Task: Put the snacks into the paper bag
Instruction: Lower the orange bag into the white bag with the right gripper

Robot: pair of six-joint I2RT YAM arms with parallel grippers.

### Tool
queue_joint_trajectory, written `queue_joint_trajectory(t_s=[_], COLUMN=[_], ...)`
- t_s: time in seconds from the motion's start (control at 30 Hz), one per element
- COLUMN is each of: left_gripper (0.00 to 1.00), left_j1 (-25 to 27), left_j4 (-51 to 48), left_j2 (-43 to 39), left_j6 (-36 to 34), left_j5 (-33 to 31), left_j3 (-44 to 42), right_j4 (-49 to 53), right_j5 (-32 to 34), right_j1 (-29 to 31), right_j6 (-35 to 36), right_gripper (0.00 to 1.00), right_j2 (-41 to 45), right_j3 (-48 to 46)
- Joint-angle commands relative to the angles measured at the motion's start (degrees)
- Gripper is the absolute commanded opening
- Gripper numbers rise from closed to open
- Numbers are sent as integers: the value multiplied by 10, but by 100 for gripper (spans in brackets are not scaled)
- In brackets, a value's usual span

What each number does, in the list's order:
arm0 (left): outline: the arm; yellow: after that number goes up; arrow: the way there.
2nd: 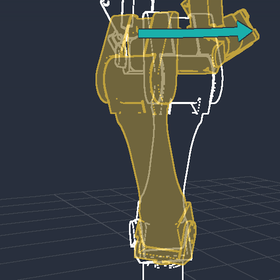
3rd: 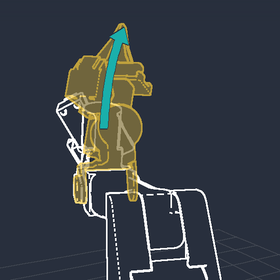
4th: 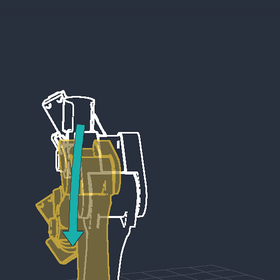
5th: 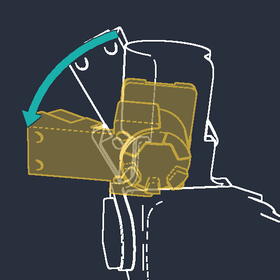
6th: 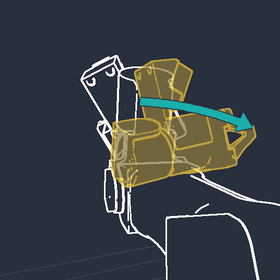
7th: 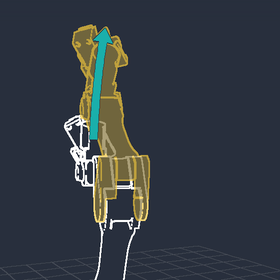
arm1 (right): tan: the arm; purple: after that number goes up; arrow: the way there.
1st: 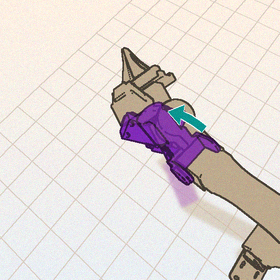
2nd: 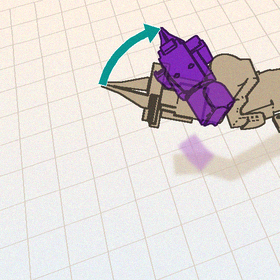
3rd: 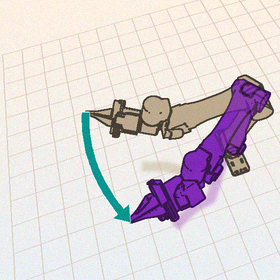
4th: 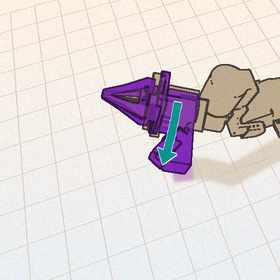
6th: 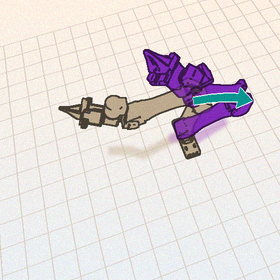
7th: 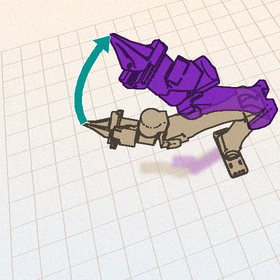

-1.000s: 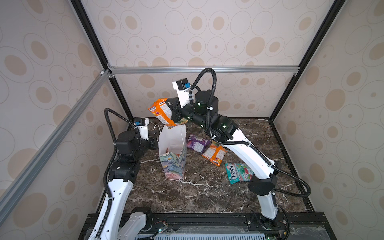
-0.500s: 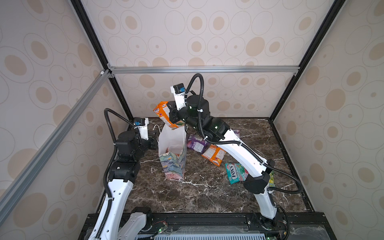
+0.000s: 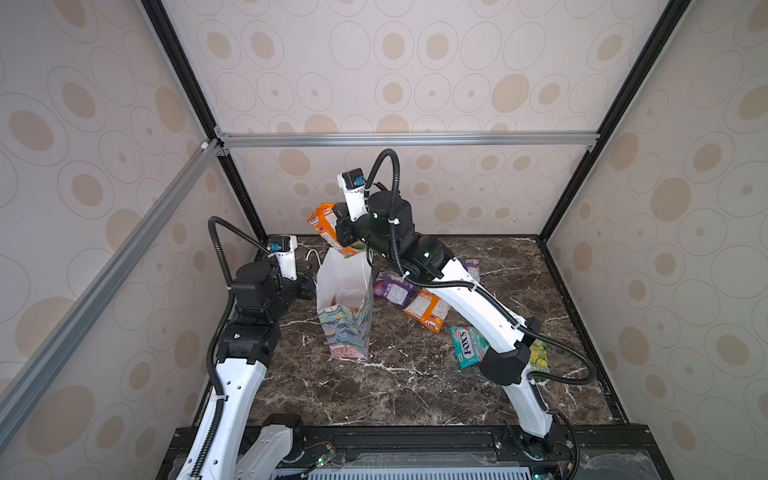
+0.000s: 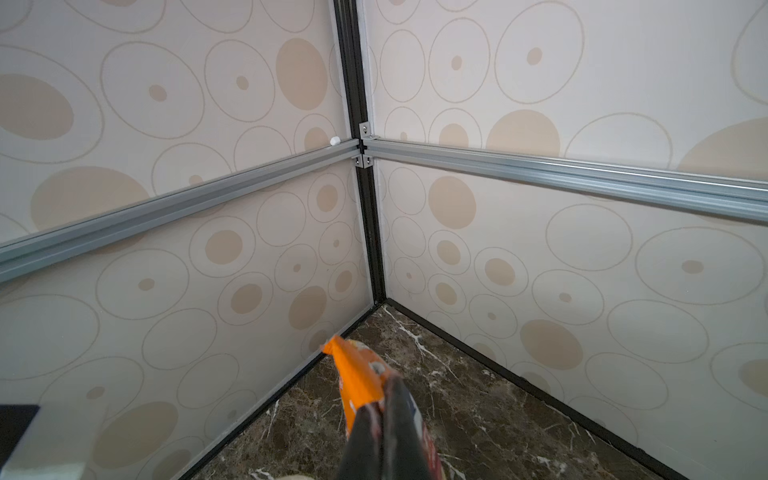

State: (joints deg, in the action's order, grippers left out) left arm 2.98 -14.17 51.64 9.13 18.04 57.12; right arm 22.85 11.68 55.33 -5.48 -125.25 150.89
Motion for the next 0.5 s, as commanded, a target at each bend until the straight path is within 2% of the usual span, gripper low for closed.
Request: queue_joint_trajectory(t_s=[0.0, 0.23, 0.47], left_gripper=[3, 3, 3], left_j1=[-1, -2, -2], left_j4=[8, 8, 8], left_j2=[-5, -5, -5], left_j6=[-2, -2, -3], left_j5=[-1, 0, -1], left_j3=[2, 3, 2], right_j4=[-65, -98, -90], right_j5=[-9, 0, 2], right_j1=[5, 3, -8], right_j6=[15, 20, 3], right_gripper=[0, 0, 0], right_j2=[19, 5, -22], right_j3=[14, -2, -3])
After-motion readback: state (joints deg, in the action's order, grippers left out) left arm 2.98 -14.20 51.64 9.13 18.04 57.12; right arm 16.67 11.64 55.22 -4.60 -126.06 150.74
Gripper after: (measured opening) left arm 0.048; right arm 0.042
